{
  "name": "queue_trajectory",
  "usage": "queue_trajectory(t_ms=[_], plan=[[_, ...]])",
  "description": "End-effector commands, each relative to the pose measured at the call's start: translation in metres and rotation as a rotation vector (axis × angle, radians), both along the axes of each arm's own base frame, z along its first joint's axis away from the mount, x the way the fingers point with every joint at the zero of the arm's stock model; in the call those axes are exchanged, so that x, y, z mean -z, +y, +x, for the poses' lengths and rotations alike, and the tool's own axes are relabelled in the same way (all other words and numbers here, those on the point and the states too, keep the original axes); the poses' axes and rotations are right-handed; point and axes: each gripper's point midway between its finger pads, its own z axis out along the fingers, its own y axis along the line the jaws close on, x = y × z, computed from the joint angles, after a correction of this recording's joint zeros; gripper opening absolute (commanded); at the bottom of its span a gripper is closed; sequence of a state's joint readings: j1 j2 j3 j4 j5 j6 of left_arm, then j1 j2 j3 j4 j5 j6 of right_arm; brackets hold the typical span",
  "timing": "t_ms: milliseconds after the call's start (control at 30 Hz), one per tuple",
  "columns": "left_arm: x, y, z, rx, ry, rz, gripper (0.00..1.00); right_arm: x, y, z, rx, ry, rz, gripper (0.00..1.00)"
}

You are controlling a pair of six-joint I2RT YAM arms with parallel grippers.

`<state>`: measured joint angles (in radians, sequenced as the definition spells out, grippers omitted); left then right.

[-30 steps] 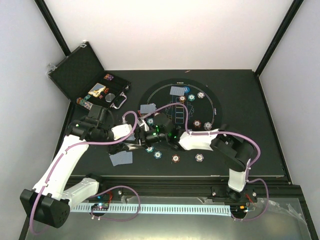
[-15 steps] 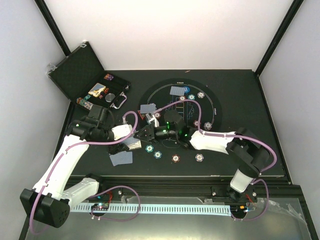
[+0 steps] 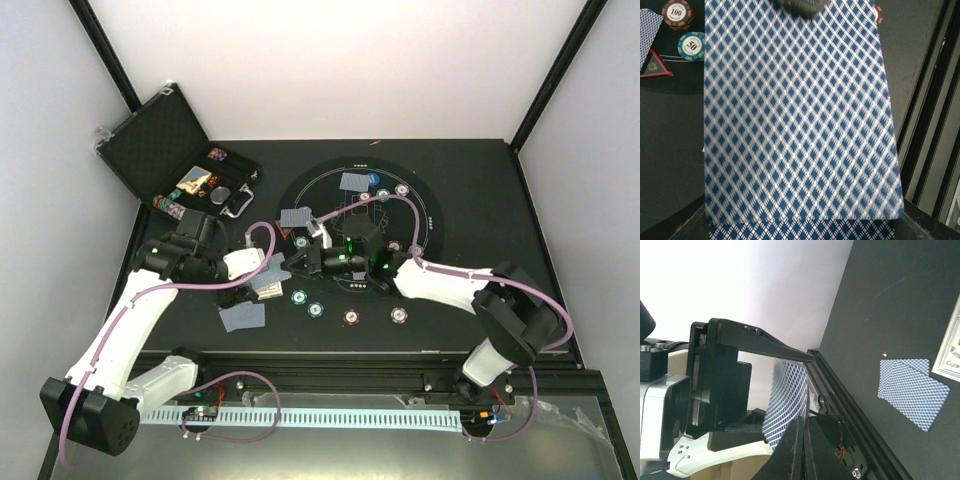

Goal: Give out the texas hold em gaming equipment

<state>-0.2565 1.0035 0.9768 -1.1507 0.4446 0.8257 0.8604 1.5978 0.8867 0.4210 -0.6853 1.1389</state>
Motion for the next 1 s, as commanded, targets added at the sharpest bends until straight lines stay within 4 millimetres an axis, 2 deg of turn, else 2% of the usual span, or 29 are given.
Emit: queue_trajectory(t_ms=[0,167,300,467,567,700,800,833,967], plan=[[-0.007,-0.002,0.003,0.000,-0.028,-0.018,0.02,0.006,-0.021,0.015,0.066,0.017,-0.017,0.01],[-0.006,-0.001,0.002,-0.002,-0.025,-0.013,0.01,0.005,-0.044,0.033,0.112,0.025,-0.003,0.01],[-0.005,0.001,0.002,-0.005,-0.029,-0.005,0.02,0.009,-0.062,0.057,0.155,0.032,-0.006,0.01],[-0.006,0.001,0.003,-0.005,-0.029,-0.005,0.02,0.030,-0.072,0.098,0.192,0.049,-0.047,0.01],[-0.006,0.000,0.003,-0.006,-0.024,-0.006,0.02,0.050,-0.068,0.129,0.207,0.071,-0.083,0.01],[-0.007,0.000,0.003,-0.008,-0.026,-0.010,0.02,0.072,-0.053,0.176,0.218,0.087,-0.144,0.01],[-0.008,0.000,0.003,-0.009,-0.024,-0.009,0.02,0.097,-0.043,0.209,0.243,0.099,-0.217,0.01],[-0.008,0.000,0.003,-0.011,-0.024,-0.010,0.02,0.110,-0.040,0.218,0.250,0.113,-0.245,0.01],[-0.009,0.000,0.003,-0.011,-0.023,-0.009,0.02,0.127,-0.034,0.245,0.274,0.115,-0.300,0.01]])
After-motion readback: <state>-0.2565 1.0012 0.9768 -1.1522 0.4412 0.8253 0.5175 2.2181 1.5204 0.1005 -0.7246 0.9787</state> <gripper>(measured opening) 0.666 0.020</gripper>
